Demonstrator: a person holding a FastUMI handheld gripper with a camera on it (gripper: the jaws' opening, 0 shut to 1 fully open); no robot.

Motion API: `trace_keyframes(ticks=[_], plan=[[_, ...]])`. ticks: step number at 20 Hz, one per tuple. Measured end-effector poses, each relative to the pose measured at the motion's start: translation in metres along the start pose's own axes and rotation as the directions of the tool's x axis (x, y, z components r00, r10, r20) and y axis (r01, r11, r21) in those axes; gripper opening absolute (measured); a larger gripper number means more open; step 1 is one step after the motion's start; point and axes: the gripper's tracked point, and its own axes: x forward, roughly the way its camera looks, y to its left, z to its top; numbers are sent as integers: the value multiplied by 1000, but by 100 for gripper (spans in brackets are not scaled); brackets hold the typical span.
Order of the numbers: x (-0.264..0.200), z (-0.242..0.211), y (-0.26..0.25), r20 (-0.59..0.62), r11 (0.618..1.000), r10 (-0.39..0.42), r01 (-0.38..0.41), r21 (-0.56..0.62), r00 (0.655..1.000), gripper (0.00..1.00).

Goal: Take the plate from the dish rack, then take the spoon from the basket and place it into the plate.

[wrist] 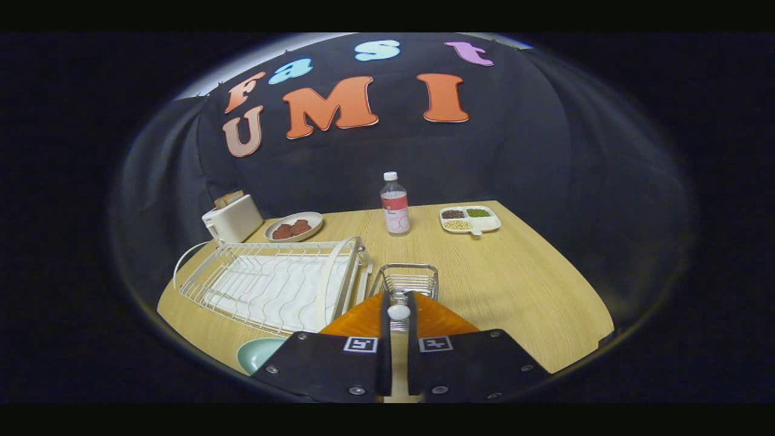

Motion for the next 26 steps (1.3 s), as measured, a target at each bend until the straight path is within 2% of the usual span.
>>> trace_keyframes(ticks=[7,12,19,26], plan=[[-46,37,-3,27,1000,-3,4,-27,1000,10],[-87,53,14,50,999,24,-23,-39,998,10],[-127,22,59,2,994,97,-97,-51,995,10],[-140,-9,93,-66,981,178,-182,-70,982,10]])
